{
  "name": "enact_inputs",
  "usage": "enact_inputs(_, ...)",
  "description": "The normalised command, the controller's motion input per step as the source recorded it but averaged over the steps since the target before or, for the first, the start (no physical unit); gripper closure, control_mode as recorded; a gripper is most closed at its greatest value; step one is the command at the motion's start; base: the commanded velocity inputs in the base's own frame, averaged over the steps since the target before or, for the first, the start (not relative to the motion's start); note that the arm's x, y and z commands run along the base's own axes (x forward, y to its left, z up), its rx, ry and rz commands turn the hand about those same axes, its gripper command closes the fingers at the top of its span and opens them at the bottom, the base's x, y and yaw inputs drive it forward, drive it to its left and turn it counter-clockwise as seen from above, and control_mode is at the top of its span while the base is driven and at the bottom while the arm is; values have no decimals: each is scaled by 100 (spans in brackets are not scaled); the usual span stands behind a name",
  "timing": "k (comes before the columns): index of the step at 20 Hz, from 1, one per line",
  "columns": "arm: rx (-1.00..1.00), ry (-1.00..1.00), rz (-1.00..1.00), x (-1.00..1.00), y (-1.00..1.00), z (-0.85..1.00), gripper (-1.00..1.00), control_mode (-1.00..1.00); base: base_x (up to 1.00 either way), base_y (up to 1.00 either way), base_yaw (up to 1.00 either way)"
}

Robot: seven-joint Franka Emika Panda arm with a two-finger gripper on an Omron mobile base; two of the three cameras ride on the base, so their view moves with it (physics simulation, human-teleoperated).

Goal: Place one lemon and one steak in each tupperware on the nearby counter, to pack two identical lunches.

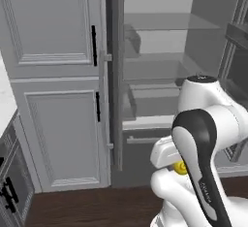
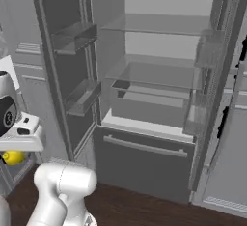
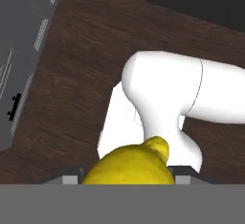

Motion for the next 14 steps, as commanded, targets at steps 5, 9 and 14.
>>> enact_inputs(5,0,0,0,0,0,0,100,100,-9,100,81)
enact_inputs(9,0,0,0,0,0,0,100,100,24,66,74)
enact_inputs(14,0,0,0,0,0,0,100,100,91,-6,54)
